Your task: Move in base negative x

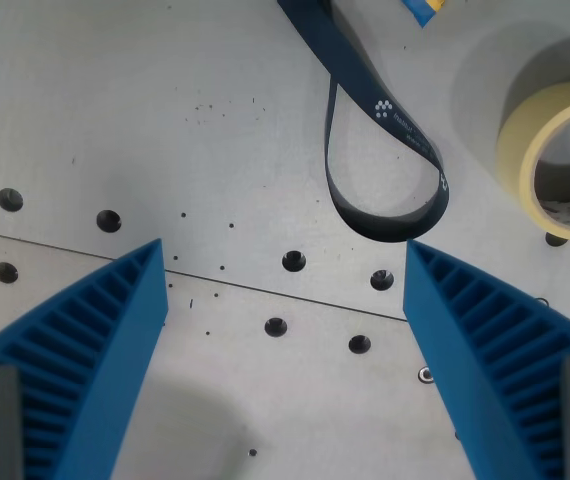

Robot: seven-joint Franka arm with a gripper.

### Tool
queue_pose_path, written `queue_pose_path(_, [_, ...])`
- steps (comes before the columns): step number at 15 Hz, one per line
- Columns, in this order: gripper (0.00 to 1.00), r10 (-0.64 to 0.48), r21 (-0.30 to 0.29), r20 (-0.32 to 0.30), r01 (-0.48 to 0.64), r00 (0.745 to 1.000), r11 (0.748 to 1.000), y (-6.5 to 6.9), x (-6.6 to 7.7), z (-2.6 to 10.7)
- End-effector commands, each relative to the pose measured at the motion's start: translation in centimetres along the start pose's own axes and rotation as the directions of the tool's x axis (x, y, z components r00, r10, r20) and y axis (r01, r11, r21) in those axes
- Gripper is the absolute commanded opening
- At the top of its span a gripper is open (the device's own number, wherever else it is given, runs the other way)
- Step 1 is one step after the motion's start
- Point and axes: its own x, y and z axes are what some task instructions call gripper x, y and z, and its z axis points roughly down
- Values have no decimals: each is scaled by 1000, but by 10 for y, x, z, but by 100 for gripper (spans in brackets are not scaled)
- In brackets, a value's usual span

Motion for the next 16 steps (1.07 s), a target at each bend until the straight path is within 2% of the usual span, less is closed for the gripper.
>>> queue_pose_path(1, [100,0,-1,-5,0,1000,1000,-3,-5,-2])
queue_pose_path(16, [100,0,-1,-5,0,1000,1000,-41,-80,6])
